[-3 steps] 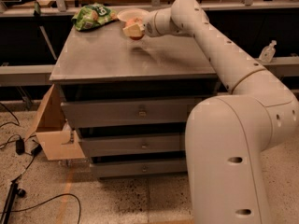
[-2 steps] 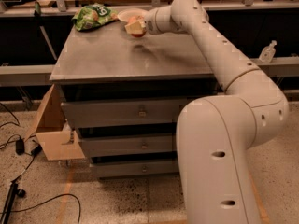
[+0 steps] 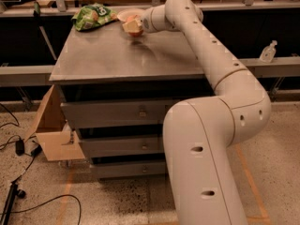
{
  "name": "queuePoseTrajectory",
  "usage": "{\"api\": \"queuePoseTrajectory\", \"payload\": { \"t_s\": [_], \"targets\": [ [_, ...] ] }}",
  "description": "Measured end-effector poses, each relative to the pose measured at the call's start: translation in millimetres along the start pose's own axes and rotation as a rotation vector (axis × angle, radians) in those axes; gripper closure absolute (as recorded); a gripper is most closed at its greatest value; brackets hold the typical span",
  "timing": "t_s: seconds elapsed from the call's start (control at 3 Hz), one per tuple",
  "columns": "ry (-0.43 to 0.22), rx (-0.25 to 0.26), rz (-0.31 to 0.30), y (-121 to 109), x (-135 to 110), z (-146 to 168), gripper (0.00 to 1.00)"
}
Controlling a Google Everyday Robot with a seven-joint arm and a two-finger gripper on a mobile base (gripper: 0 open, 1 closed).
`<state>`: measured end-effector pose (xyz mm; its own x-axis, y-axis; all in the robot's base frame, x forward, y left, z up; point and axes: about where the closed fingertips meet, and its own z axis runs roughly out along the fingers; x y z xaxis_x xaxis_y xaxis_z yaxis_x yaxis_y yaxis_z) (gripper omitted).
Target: Move apple near paper bowl
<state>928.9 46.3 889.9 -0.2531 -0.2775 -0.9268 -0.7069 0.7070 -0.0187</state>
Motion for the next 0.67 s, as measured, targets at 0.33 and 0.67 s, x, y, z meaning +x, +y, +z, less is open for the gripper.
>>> {"api": "queuePoseTrajectory", "payload": {
  "t_s": [0.33,0.67],
  "targets": [
    [0.01,-0.013,0.004,4.2,2.3,12.8,0.36],
    [0.027,-0.028,0.002,9.2,6.8,22.7,0.12]
  ]
}}
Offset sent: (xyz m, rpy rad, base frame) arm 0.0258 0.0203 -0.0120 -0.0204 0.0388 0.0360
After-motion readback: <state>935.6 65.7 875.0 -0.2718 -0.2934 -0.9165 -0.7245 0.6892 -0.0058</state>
